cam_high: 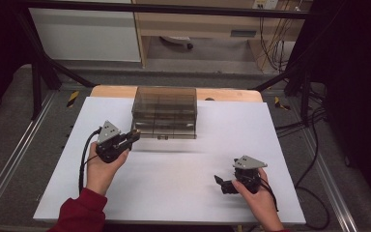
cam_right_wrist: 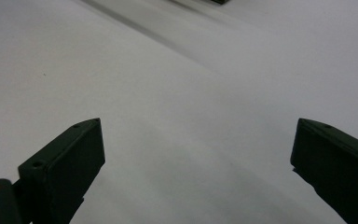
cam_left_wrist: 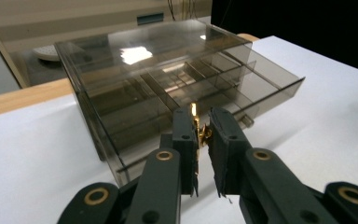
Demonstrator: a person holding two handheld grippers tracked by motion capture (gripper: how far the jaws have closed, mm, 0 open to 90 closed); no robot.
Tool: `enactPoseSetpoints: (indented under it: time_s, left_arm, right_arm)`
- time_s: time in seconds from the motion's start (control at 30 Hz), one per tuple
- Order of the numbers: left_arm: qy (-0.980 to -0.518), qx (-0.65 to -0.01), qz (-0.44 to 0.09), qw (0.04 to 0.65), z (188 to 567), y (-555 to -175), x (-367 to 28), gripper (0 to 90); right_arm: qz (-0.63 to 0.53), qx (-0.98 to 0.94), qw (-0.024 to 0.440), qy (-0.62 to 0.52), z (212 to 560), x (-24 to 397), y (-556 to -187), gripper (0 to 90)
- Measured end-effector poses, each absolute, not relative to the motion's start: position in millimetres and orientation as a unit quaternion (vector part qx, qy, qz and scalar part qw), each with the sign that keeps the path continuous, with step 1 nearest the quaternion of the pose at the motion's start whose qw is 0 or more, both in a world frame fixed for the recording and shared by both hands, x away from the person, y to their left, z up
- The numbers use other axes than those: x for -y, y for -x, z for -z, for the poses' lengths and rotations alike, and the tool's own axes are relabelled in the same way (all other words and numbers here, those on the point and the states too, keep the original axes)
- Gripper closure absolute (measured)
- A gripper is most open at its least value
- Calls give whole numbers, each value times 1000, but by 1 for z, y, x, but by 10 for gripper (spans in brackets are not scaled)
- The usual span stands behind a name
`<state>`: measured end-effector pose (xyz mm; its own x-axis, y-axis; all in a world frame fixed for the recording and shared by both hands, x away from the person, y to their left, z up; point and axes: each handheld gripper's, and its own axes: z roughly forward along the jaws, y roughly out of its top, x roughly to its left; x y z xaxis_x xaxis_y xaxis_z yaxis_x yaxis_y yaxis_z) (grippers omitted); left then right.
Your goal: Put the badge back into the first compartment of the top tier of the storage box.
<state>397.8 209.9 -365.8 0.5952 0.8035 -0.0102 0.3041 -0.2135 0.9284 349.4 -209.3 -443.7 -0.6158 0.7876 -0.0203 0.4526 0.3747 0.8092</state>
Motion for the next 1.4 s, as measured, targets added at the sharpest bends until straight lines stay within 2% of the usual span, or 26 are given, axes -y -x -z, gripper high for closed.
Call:
enactPoseSetpoints:
  time_s: [0.93, 1.4]
  left_arm:
    - [-739, -362, -268, 502, 331, -435, -205, 805]
    - [-735, -363, -251, 515, 318, -447, -201, 805]
  right_arm:
    - [-413, -795, 196, -400, 443, 211, -350, 26]
    - [-426, -786, 201, -401, 442, 214, -351, 29]
